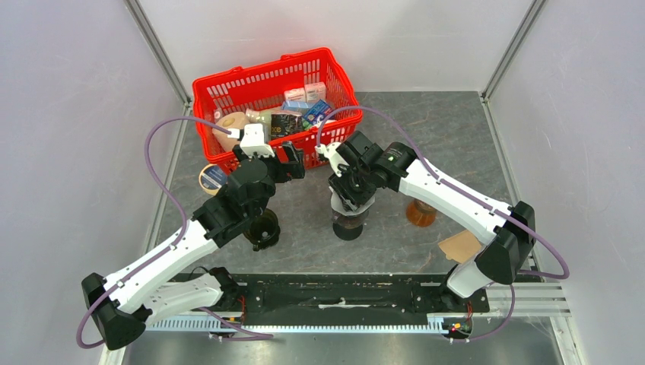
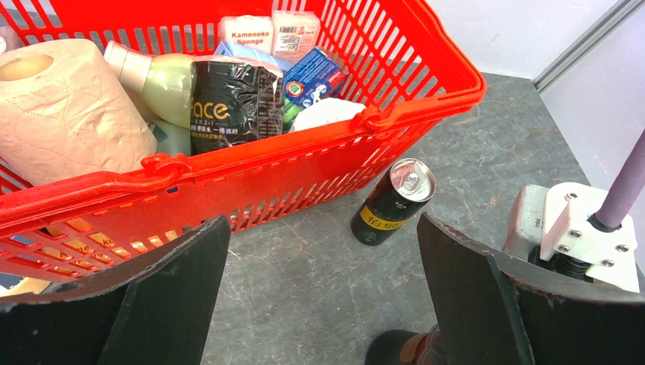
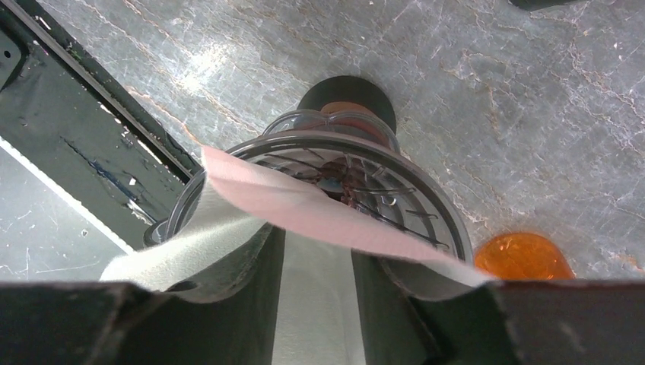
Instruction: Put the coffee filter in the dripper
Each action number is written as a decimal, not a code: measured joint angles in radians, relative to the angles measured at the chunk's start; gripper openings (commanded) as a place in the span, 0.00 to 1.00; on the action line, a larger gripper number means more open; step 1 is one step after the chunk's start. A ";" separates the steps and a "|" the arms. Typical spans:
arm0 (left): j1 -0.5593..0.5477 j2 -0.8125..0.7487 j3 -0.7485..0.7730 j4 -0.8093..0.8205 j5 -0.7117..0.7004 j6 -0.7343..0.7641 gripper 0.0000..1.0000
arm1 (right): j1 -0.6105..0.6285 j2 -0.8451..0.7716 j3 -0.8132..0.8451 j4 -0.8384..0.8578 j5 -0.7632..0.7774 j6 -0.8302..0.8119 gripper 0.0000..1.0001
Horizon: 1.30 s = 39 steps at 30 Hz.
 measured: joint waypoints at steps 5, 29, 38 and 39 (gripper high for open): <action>0.000 0.000 0.000 0.000 0.000 0.000 1.00 | 0.000 0.000 0.000 -0.003 -0.003 0.000 0.39; 0.000 0.000 0.000 0.000 0.000 0.000 1.00 | 0.004 0.034 -0.003 0.001 -0.009 -0.005 0.39; 0.000 0.000 -0.011 0.000 -0.002 0.000 1.00 | 0.006 0.034 -0.010 0.009 -0.009 -0.007 0.40; 0.000 0.000 -0.013 0.000 -0.002 0.000 1.00 | 0.006 0.034 -0.010 0.009 -0.009 -0.007 0.40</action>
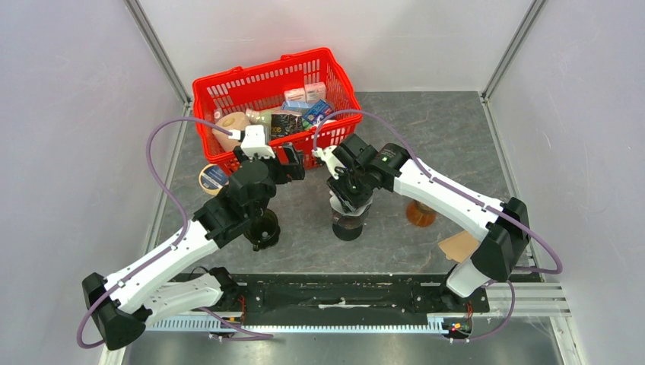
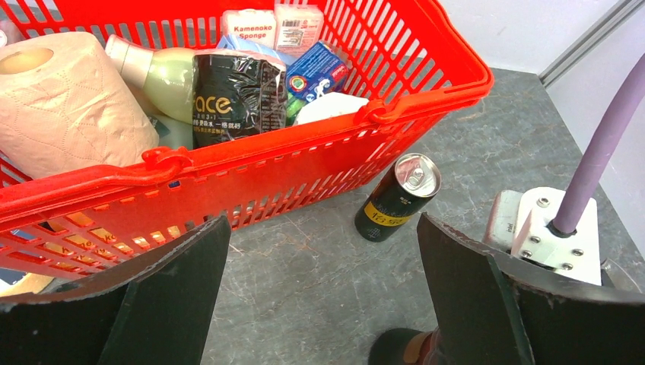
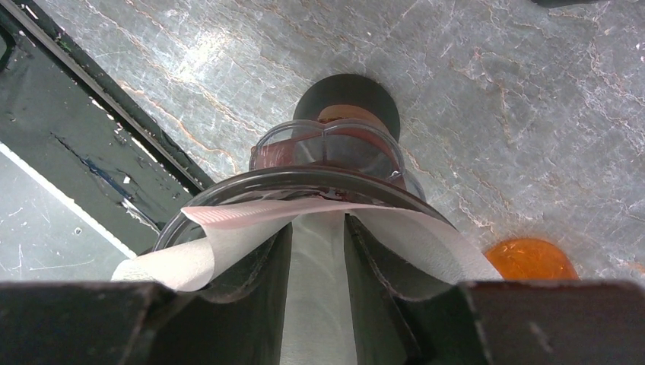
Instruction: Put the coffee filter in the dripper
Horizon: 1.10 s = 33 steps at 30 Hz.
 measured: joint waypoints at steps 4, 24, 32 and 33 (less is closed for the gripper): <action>0.000 -0.003 -0.001 0.000 0.000 0.000 1.00 | 0.000 -0.001 0.000 0.000 0.005 0.000 0.44; 0.000 -0.011 -0.002 0.000 0.000 0.000 1.00 | 0.000 -0.031 0.001 0.006 0.026 0.000 0.46; 0.000 -0.012 -0.002 0.000 -0.001 0.000 1.00 | 0.002 -0.030 0.000 0.005 0.008 0.004 0.38; 0.000 -0.012 -0.002 0.000 -0.001 0.000 1.00 | 0.002 -0.030 0.000 0.005 0.006 0.004 0.38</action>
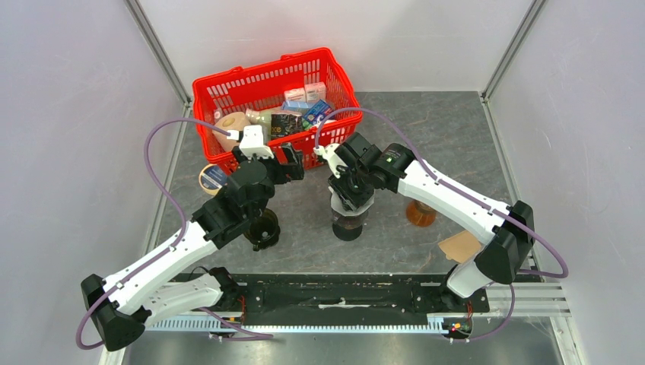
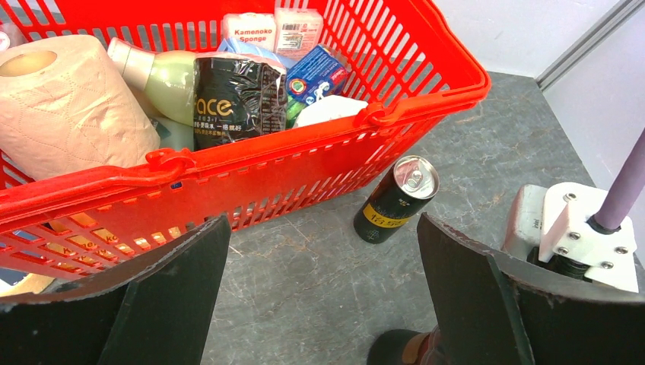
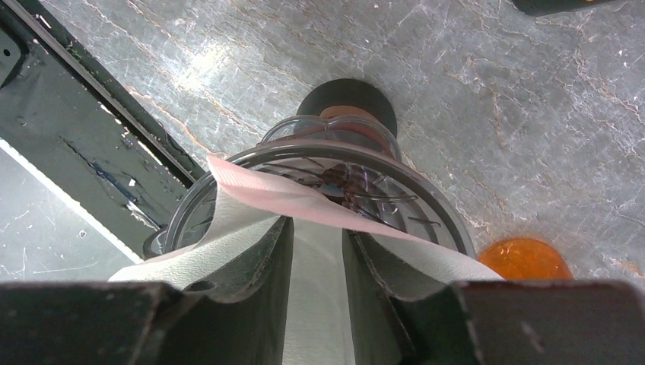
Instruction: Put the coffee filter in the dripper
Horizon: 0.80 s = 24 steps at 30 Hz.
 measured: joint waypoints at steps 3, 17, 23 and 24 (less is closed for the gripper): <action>0.000 0.000 0.000 0.000 0.000 0.000 1.00 | 0.000 0.000 0.000 0.000 0.000 0.000 0.40; 0.000 0.000 0.000 0.000 0.000 0.000 1.00 | 0.000 -0.024 0.019 -0.011 0.013 0.007 0.42; 0.000 0.000 0.000 0.000 0.001 0.000 1.00 | 0.000 -0.048 0.040 -0.011 0.021 0.009 0.42; 0.000 0.000 0.000 0.000 0.001 0.000 1.00 | 0.000 -0.053 0.042 -0.011 0.024 0.009 0.43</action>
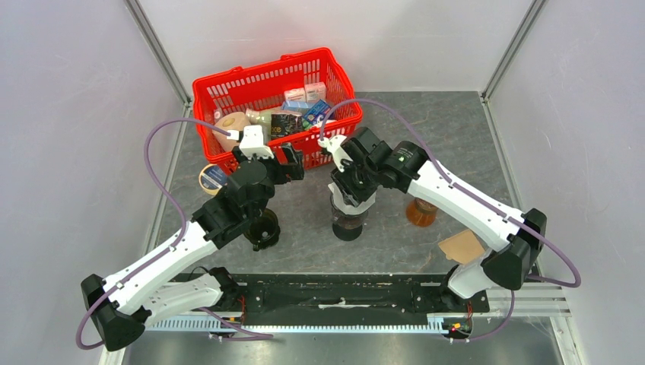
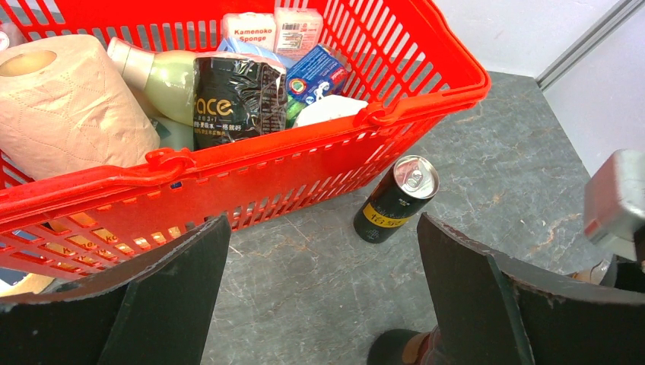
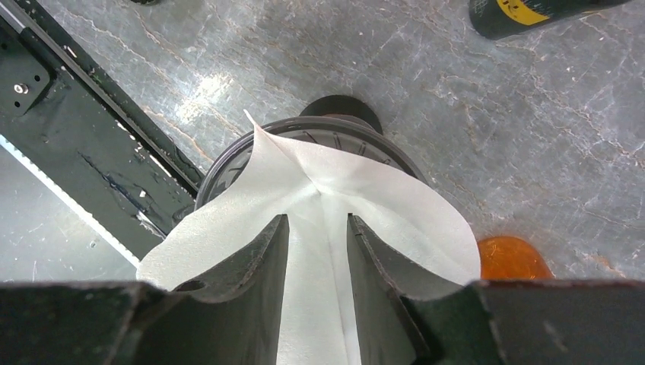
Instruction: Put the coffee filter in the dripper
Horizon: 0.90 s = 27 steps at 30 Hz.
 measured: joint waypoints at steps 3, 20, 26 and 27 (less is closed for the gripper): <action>0.000 0.000 0.000 0.000 0.000 0.000 1.00 | 0.000 -0.011 0.008 -0.002 0.011 0.005 0.44; 0.000 -0.006 0.000 0.000 0.001 0.000 1.00 | 0.000 -0.252 0.024 0.139 0.297 0.121 0.97; 0.000 -0.011 -0.001 0.000 0.001 0.000 1.00 | -0.082 -0.362 -0.068 0.220 0.521 0.227 0.97; 0.000 -0.011 -0.001 0.000 0.001 0.000 1.00 | -0.109 -0.372 -0.082 0.228 0.538 0.243 0.97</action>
